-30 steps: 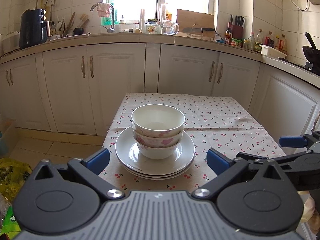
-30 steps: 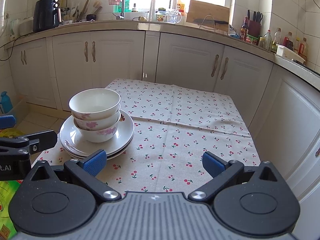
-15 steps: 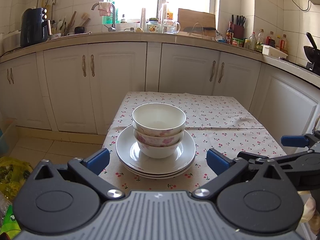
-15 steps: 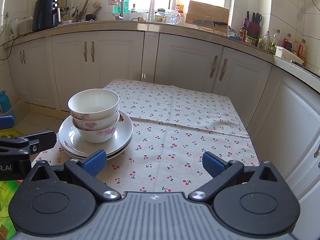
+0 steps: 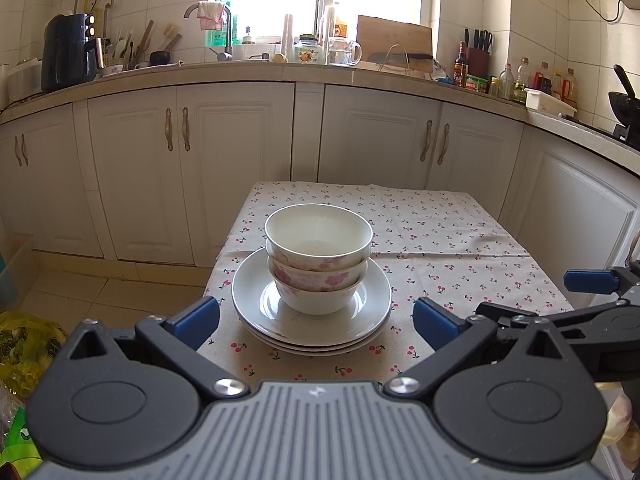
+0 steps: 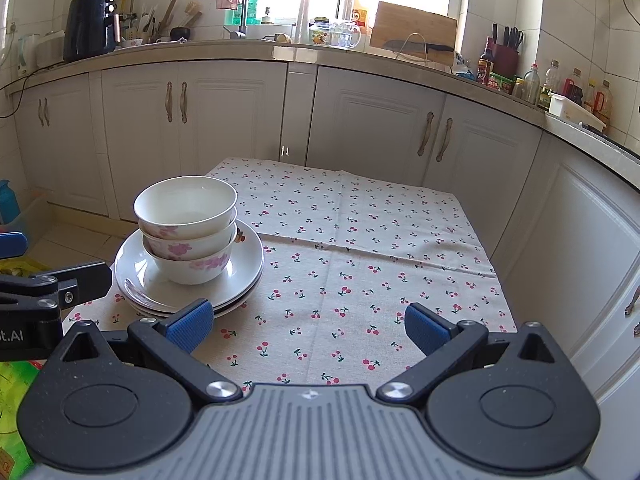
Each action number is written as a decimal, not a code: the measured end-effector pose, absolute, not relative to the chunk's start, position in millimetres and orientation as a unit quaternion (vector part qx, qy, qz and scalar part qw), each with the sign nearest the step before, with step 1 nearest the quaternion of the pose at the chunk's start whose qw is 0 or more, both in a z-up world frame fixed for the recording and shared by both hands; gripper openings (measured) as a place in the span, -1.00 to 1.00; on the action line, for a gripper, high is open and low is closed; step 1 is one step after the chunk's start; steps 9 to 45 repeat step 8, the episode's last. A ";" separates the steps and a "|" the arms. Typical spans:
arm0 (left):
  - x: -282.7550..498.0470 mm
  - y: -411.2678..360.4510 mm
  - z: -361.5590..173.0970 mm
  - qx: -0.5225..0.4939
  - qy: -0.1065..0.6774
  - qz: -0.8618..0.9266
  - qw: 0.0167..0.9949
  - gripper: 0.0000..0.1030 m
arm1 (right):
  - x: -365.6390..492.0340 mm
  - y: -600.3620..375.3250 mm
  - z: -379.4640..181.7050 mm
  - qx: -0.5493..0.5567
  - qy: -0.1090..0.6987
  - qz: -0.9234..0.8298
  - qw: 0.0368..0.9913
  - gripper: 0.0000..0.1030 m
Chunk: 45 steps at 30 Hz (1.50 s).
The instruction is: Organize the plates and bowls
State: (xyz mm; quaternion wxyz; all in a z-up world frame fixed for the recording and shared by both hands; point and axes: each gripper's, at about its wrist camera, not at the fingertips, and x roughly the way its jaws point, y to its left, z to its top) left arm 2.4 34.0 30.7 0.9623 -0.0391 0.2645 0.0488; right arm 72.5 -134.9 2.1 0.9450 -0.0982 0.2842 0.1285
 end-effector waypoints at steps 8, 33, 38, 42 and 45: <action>1.9 32.3 28.9 -0.040 0.266 0.050 0.962 0.99 | 72.4 -134.1 1.8 -0.101 0.285 0.125 0.945 1.00; 1.9 32.3 28.9 -0.040 0.266 0.050 0.962 0.99 | 72.4 -134.1 1.8 -0.101 0.285 0.125 0.945 1.00; 1.9 32.3 28.9 -0.040 0.266 0.050 0.962 0.99 | 72.4 -134.1 1.8 -0.101 0.285 0.125 0.945 1.00; 1.9 32.3 28.9 -0.040 0.266 0.050 0.962 0.99 | 72.4 -134.1 1.8 -0.101 0.285 0.125 0.945 1.00; 1.9 32.3 28.9 -0.040 0.266 0.050 0.962 0.99 | 72.4 -134.1 1.8 -0.101 0.285 0.125 0.945 1.00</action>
